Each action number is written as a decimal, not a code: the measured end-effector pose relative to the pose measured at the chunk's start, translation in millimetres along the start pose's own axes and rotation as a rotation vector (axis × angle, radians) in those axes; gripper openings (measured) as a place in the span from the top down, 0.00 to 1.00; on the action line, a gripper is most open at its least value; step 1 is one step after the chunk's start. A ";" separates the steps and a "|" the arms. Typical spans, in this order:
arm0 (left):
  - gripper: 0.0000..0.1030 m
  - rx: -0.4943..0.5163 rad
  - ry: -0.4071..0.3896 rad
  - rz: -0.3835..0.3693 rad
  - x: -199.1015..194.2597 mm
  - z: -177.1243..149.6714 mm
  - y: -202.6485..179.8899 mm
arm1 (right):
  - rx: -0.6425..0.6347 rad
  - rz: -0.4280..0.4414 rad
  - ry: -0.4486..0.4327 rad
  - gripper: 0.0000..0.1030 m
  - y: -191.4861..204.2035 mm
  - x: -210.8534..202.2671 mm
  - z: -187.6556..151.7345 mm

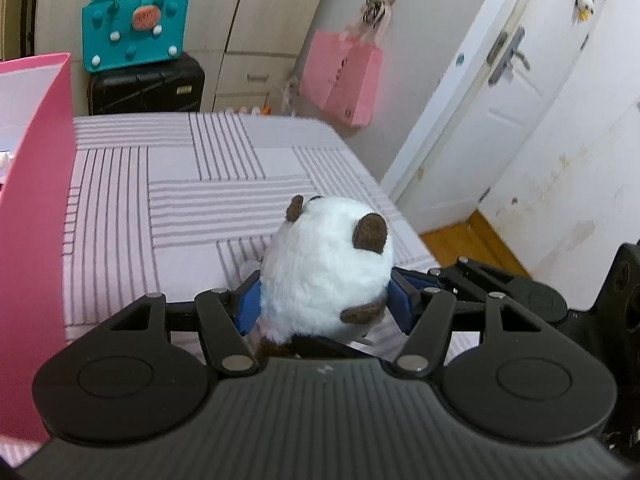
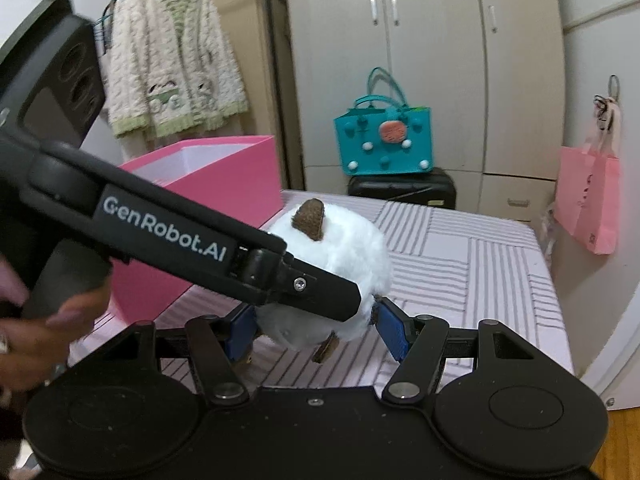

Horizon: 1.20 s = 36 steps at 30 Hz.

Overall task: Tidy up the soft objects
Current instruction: 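Lift the panda plush with both grippers and carry it over the box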

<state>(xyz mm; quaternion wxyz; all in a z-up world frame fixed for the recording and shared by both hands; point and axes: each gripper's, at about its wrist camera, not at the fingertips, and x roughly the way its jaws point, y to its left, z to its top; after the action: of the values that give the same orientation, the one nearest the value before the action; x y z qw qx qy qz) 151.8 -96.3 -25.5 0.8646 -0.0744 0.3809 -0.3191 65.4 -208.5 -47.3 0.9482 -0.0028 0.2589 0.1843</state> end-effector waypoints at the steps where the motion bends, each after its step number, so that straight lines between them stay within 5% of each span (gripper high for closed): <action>1: 0.40 0.006 0.019 0.004 -2.2 0.0 0.5 | -0.007 0.006 0.007 0.33 2.3 -0.8 0.1; 7: 0.40 0.014 0.095 0.005 -15.8 -3.7 3.6 | -0.052 0.048 0.041 0.33 14.4 -7.4 2.1; 36: 0.40 0.046 0.205 0.066 -127.6 -14.7 11.4 | -0.258 0.275 0.127 0.33 100.4 -44.2 39.3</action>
<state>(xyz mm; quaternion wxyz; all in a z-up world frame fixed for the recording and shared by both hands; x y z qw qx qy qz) 82.5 -8.1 38.0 0.8327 -0.0087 0.4622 -0.3050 14.2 -126.4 17.6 0.8875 -0.1004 0.2904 0.3434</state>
